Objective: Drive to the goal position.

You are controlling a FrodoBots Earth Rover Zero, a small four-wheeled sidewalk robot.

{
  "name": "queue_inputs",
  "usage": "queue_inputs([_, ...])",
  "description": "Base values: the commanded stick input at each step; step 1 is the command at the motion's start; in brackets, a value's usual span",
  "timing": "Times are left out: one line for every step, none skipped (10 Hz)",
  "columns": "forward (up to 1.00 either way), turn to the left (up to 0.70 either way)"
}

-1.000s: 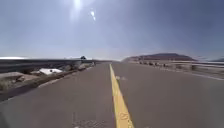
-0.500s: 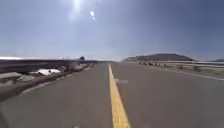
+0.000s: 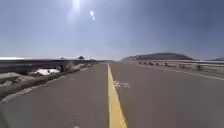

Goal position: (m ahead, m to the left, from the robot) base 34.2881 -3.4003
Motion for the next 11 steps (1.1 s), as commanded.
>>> queue_inputs([0.85,0.00])
queue_inputs([0.85,0.00])
queue_inputs([0.85,0.00])
queue_inputs([0.85,0.00])
queue_inputs([0.85,0.00])
queue_inputs([0.85,0.00])
queue_inputs([0.85,0.00])
queue_inputs([0.85,0.00])
queue_inputs([0.85,0.00])
queue_inputs([0.85,0.00])
queue_inputs([0.85,0.00])
